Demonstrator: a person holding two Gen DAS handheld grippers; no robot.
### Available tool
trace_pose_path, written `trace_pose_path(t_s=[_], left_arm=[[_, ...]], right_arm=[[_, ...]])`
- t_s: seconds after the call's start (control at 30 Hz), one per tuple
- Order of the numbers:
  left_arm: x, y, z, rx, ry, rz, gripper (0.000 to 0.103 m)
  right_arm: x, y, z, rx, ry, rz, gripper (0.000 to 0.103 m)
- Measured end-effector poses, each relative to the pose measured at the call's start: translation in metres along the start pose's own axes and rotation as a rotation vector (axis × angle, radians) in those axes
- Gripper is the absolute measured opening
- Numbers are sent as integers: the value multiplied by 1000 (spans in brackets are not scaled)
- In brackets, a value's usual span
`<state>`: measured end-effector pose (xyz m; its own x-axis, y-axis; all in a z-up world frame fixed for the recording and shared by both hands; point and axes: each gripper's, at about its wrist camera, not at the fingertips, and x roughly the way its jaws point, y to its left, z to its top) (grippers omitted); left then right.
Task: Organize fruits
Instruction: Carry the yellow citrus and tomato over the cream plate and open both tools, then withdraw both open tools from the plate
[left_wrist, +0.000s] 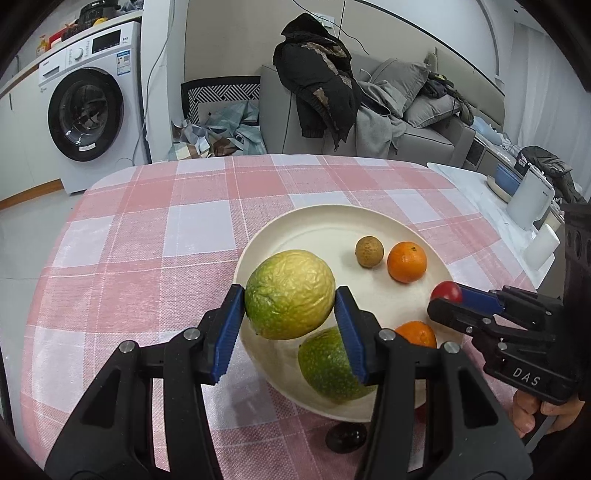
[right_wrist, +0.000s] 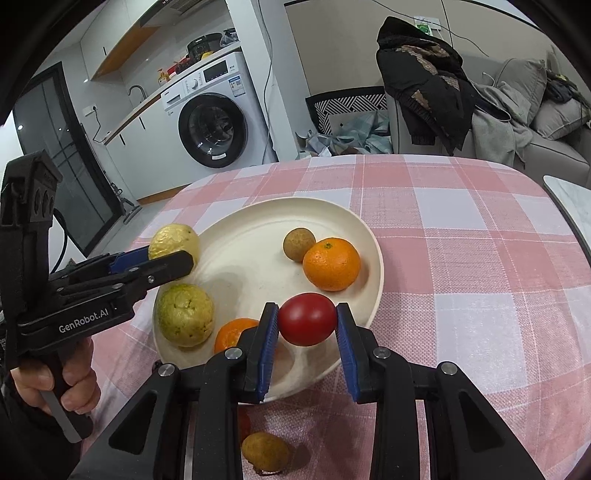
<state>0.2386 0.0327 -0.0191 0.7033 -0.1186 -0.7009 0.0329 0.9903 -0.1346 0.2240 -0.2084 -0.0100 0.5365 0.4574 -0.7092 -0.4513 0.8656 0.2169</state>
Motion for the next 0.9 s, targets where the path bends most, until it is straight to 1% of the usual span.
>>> trace_pose_path(t_s=[0.17,0.37,0.5,0.53,0.6,0.63,0.7,0.73,0.77,0.8,0.83,0.87,0.9], left_arm=[[15,-3,2,10,19,0,47],[23,-7,2,13,19,2,47],[18,-11,2,40,3,37,47],[15,-11,3,41,1,38,47],[10,-11,4,30,1,30,49],[7,-10,4,24,1,26,53],[-2,-8,3,13,-13,25,59],[-7,-8,1,13,-20,27,64],[-13,-9,-1,16,-26,29,67],[-18,-10,-3,20,-31,32,76],[-24,-11,-5,24,-36,41,83],[-31,-11,-7,24,-41,49,84],[-37,-12,-10,26,-45,45,84]], right_arm=[[5,-1,1,3,-1,7,32],[7,1,2,-7,-1,2,32],[4,2,2,-18,-3,-4,37],[0,3,1,-24,-15,-17,37],[-8,4,0,-37,-47,-40,44],[-11,4,0,-40,-51,-38,50],[-18,4,-2,-38,-56,-35,54],[-23,3,-4,-38,-62,-47,58],[-26,3,-5,-37,-70,-58,69],[-30,2,-7,-35,-78,-63,76],[-35,2,-10,-30,-87,-65,91],[-39,2,-12,-28,-91,-59,99],[-43,2,-14,-28,-89,-52,101]])
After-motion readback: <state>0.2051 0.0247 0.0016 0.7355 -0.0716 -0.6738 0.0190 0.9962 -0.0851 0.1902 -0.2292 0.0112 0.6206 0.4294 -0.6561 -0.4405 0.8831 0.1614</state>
